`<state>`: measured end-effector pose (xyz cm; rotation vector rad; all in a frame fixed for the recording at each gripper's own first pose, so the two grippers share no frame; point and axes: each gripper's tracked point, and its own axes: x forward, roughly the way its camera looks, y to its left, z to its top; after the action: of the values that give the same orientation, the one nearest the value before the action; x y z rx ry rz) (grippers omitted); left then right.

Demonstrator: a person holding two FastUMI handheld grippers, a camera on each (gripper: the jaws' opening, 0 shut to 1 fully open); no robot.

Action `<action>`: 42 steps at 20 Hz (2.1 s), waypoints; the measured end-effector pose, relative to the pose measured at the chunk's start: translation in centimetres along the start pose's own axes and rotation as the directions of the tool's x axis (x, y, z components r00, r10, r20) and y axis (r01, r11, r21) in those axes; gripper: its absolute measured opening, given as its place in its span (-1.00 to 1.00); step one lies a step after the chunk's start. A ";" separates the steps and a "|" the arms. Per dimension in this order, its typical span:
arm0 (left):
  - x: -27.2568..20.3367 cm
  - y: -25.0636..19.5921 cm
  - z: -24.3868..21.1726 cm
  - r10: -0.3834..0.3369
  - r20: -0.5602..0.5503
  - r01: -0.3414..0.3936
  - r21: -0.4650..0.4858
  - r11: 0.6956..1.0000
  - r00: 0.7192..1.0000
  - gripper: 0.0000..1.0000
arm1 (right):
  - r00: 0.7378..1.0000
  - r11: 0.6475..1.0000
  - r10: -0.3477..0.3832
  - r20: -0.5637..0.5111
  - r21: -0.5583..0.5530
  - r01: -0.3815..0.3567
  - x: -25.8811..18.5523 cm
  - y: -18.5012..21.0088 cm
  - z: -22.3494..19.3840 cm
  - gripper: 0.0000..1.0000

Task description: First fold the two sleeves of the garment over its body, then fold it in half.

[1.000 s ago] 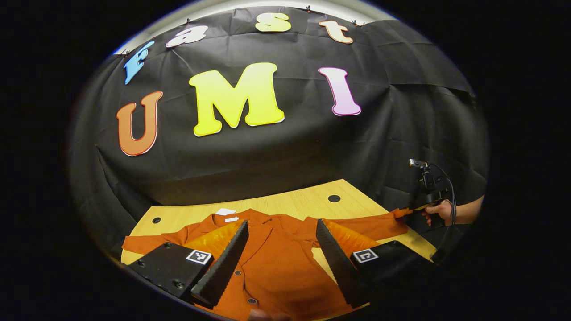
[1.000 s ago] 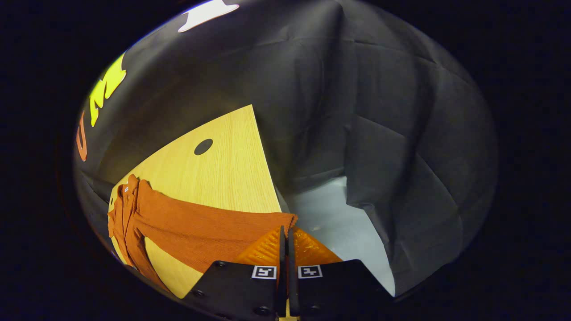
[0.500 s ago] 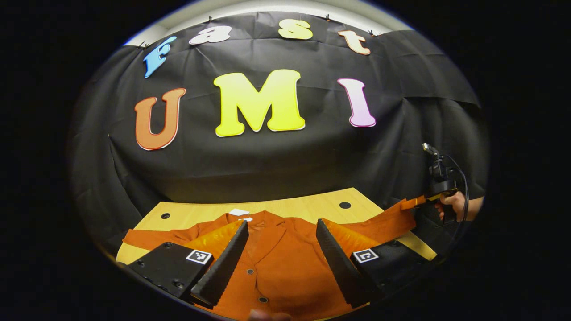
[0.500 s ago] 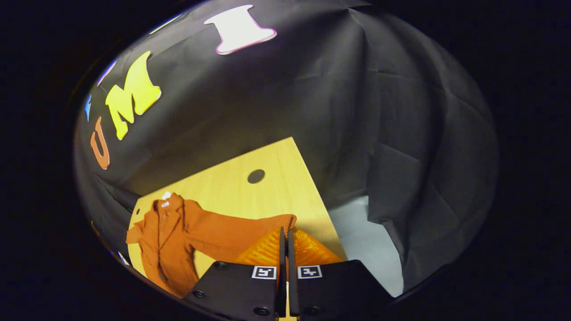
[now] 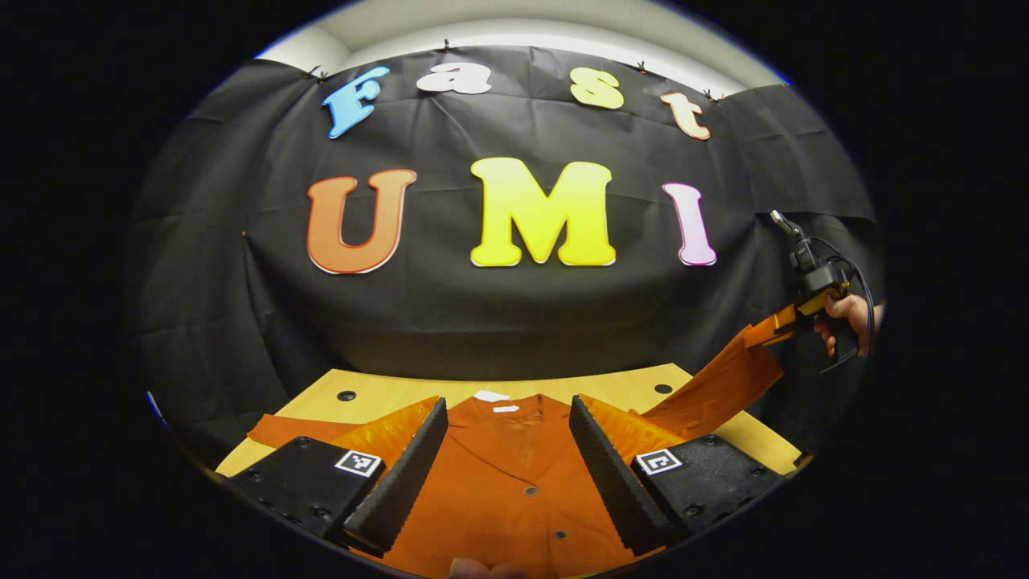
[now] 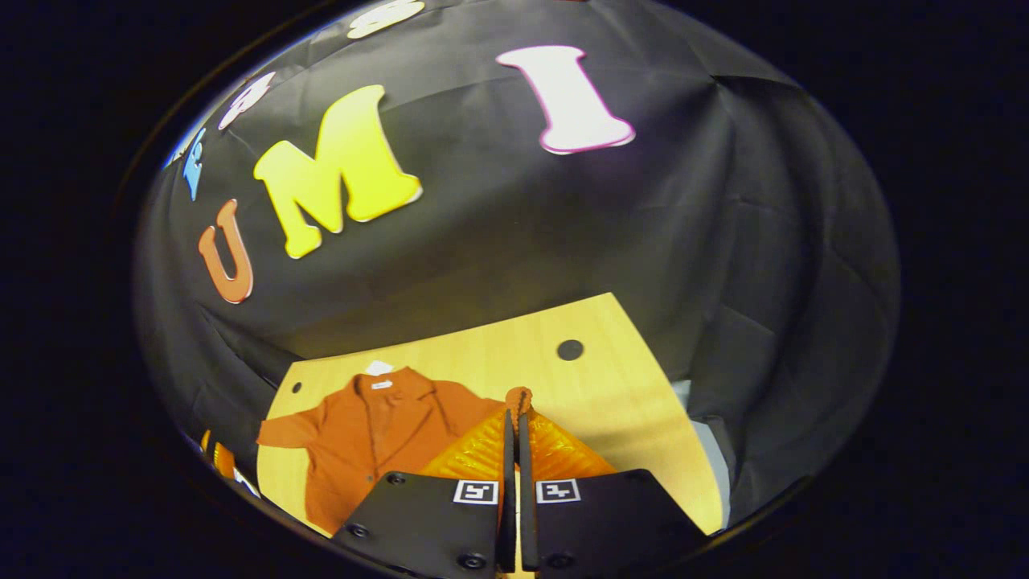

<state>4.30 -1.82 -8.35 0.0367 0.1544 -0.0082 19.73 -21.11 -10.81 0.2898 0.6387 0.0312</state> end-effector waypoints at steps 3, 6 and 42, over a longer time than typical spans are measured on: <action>-1.3 5.8 0.8 0.042 0.037 -0.041 -0.013 0.999 0.998 0.98 | 0.999 0.997 0.051 0.012 -0.055 -0.050 0.0 8.8 0.4 -0.95; -2.2 10.6 0.9 0.090 0.058 -0.089 -0.020 0.996 0.994 0.97 | 0.994 0.991 0.108 -0.010 -0.081 -0.109 1.5 16.8 -0.5 -0.95; -4.5 38.5 -6.2 0.430 -0.084 -0.437 -0.142 0.888 0.899 0.97 | 0.887 0.920 0.322 -0.332 -0.111 -0.375 18.2 45.1 -20.4 0.76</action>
<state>-0.64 36.92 -12.40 -0.0876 0.1940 0.4547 24.95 29.56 -24.55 0.2309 0.8821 0.4873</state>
